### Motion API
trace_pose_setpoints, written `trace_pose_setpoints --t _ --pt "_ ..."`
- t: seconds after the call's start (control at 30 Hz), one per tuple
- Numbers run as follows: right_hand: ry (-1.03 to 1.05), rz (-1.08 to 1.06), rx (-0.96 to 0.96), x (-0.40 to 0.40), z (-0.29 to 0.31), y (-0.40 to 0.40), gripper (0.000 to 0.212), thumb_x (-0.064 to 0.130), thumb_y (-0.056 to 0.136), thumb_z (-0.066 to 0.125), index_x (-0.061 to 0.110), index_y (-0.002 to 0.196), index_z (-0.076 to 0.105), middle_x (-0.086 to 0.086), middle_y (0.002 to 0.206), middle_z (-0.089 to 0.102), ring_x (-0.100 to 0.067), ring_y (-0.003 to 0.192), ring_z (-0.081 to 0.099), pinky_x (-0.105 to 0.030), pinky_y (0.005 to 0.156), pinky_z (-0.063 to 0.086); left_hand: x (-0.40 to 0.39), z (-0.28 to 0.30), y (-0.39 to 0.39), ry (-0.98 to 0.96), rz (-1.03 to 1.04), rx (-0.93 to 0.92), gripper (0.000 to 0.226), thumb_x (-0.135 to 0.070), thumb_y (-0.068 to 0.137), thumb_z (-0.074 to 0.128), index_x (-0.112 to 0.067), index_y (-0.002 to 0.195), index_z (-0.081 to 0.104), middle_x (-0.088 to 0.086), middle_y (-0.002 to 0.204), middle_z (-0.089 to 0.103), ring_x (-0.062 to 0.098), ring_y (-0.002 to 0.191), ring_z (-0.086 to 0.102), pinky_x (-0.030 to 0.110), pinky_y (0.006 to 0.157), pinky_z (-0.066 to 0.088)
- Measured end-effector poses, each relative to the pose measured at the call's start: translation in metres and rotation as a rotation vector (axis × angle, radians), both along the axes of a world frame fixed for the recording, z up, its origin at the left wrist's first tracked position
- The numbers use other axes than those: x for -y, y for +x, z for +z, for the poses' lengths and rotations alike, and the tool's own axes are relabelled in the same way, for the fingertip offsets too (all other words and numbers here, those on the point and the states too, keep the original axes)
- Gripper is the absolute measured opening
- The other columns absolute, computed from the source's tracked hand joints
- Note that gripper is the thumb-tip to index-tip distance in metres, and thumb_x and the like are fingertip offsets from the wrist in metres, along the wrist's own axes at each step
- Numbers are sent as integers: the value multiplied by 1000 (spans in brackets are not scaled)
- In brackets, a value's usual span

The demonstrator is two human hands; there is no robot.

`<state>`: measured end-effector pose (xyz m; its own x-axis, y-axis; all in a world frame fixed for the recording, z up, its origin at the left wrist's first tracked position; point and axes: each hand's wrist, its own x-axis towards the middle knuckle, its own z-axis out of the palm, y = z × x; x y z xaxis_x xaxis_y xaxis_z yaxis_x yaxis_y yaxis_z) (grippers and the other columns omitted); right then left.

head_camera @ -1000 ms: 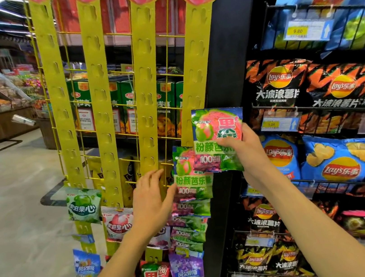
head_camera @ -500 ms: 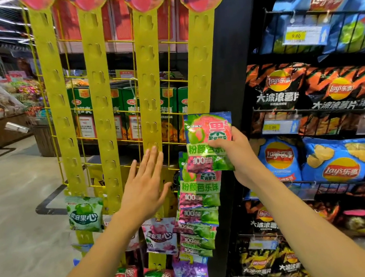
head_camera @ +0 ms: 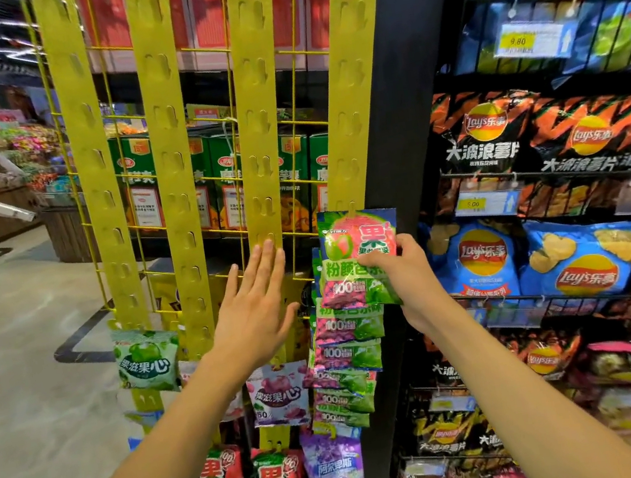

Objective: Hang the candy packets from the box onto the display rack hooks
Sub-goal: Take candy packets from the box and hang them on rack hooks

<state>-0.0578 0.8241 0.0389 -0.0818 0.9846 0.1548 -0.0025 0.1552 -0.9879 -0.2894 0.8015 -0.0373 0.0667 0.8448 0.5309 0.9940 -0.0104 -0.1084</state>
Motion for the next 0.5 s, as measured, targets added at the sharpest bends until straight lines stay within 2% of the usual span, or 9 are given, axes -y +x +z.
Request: trace_pose_setpoints --t 0.07,0.17,0.3,0.4,0.5 --pt "35 -56 66 3 -3 -1 42 19 89 75 13 118 46 0 104 61 -13 88 63 -27 66 48 1 0 0 4 -4 0 83 -58 103 26 -14 160 -17 9 166 -26 26 154 -21 50 128 1" --pt "130 -153 239 3 -7 -1 49 33 87 77 17 113 39 1 97 59 -18 85 61 -42 77 52 1 1 -1 -12 2 0 83 -55 104 29 -14 160 -15 10 166 -25 26 155 -20 50 128 1" --pt "229 -175 538 6 -7 3 51 51 87 71 19 111 38 3 97 58 -23 87 59 -45 74 48 7 7 -1 -41 10 -21 81 -53 105 29 -14 160 -16 9 166 -25 26 155 -20 48 127 -4" --pt "259 -243 801 7 -5 5 55 67 85 63 24 110 39 3 106 61 -25 94 59 -48 82 51 12 14 3 -75 13 -8 80 -53 106 26 -14 159 -19 9 165 -28 25 154 -22 46 127 -6" --pt "282 -246 912 9 -9 11 56 74 87 51 23 107 41 1 105 58 -26 97 59 -51 83 52 16 17 5 -105 8 -2 78 -53 106 24 -16 158 -21 8 165 -29 24 155 -21 47 128 0"
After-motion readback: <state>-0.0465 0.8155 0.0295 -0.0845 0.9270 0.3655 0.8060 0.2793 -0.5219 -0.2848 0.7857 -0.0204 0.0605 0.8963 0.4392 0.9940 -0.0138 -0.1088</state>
